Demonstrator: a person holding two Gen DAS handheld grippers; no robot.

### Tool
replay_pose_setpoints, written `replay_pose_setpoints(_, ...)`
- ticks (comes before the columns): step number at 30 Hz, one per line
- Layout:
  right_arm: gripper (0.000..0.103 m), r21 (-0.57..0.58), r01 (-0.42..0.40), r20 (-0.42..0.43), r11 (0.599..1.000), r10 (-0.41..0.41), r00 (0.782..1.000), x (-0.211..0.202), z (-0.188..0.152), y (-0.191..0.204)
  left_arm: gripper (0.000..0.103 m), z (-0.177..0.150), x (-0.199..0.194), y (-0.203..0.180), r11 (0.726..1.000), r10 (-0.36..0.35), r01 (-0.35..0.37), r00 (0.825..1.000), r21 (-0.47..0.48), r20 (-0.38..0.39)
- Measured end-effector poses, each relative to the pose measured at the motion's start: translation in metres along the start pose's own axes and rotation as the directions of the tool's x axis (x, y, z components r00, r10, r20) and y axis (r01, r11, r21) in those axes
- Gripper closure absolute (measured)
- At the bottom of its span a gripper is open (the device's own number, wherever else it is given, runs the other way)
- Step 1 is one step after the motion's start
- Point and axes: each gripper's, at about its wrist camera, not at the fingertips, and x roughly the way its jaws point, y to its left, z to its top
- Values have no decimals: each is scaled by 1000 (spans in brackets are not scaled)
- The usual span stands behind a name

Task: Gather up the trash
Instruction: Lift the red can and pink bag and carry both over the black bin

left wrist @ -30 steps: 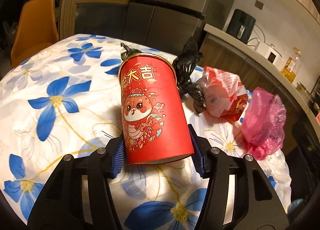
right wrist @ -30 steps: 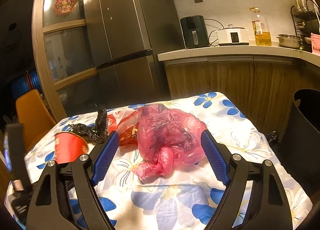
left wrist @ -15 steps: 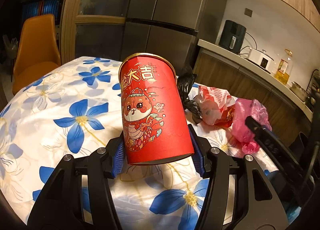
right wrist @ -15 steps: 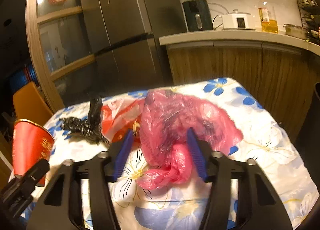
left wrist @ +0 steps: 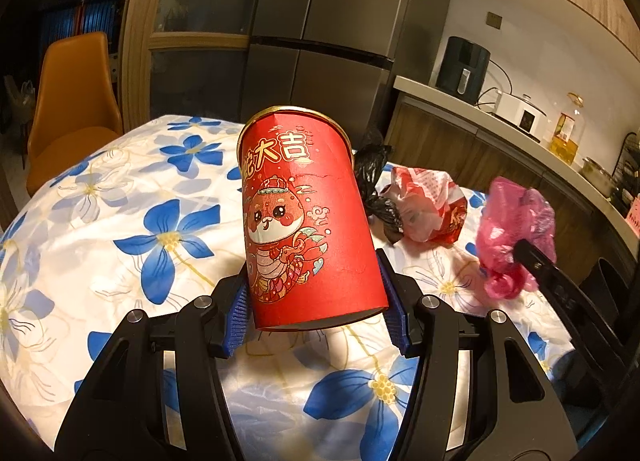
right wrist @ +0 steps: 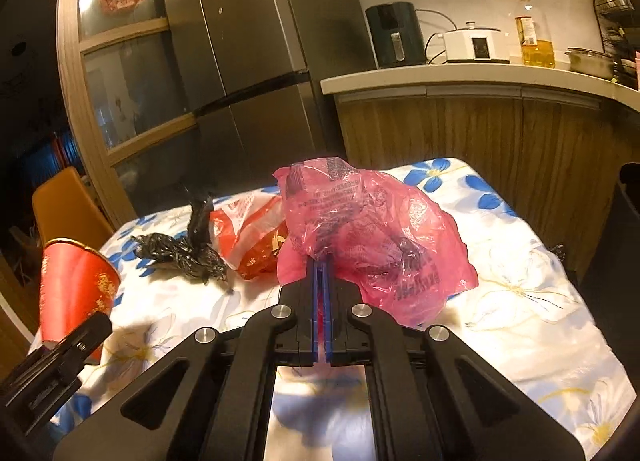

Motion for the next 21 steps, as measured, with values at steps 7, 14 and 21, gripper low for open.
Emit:
replay_pose_setpoints(7,100,19,-16,72,1000,15,997,-51,3,-6,48,2,-18,-12,1000,-20,20,1000,20,21)
replay_pose_setpoints(14,100,26,-25,131,999,22,991,-101,5,-16,48,2,-38,-35,997,-60,58,997,53,40)
replay_pose_setpoints(21,100,42,16,193,999,-24,981,-139,12,-40,48,-1,-56,-84,983,-139,132,989,125,44)
